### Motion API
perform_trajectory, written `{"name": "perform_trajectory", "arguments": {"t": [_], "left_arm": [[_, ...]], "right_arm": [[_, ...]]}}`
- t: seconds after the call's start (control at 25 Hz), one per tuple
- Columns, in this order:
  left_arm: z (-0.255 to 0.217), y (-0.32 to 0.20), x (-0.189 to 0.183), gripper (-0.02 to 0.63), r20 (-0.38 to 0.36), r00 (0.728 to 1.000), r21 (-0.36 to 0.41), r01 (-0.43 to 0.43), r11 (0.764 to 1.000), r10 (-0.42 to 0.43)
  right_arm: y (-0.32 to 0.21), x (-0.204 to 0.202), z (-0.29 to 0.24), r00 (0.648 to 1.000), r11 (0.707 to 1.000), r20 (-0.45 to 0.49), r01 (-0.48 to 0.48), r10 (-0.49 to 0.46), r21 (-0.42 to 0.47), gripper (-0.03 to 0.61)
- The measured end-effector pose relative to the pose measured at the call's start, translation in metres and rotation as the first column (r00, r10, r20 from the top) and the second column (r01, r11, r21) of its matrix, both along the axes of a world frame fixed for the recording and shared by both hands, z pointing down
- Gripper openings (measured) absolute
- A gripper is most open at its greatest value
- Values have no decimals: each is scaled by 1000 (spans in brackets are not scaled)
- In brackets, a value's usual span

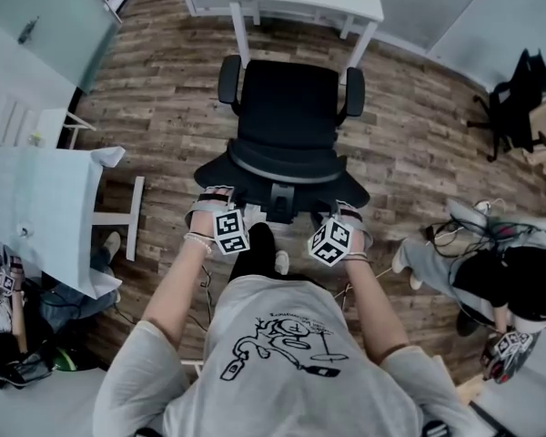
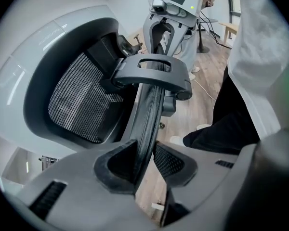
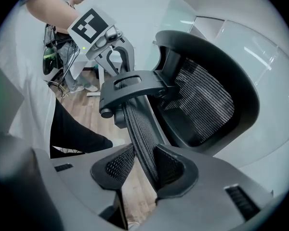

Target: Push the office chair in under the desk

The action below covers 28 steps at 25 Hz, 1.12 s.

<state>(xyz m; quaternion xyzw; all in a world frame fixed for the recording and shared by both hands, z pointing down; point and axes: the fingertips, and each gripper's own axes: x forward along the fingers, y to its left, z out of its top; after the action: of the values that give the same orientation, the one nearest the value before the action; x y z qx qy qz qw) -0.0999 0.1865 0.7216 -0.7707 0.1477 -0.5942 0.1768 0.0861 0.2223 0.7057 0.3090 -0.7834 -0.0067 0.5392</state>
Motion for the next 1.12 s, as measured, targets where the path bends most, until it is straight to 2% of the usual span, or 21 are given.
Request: {"name": "perform_trajectory", "arguments": {"t": [0.32,0.6,1.12], "left_arm": [[-2,-11,3,115,-11,1000,0,-2,1000,2],[-2,-26,9,114,-18,999,0,-37,999,37],[1,-78,7,114,-18,999,-3,-40,999,40]], "right_arm": [[-12,2,-3,1000,1000,10,-10,10,0,158],[-27,8,-3,1000,1000,7,-30,30,-6,160],[-78,4,1,999,999,3,-50,50,-11,160]]}}
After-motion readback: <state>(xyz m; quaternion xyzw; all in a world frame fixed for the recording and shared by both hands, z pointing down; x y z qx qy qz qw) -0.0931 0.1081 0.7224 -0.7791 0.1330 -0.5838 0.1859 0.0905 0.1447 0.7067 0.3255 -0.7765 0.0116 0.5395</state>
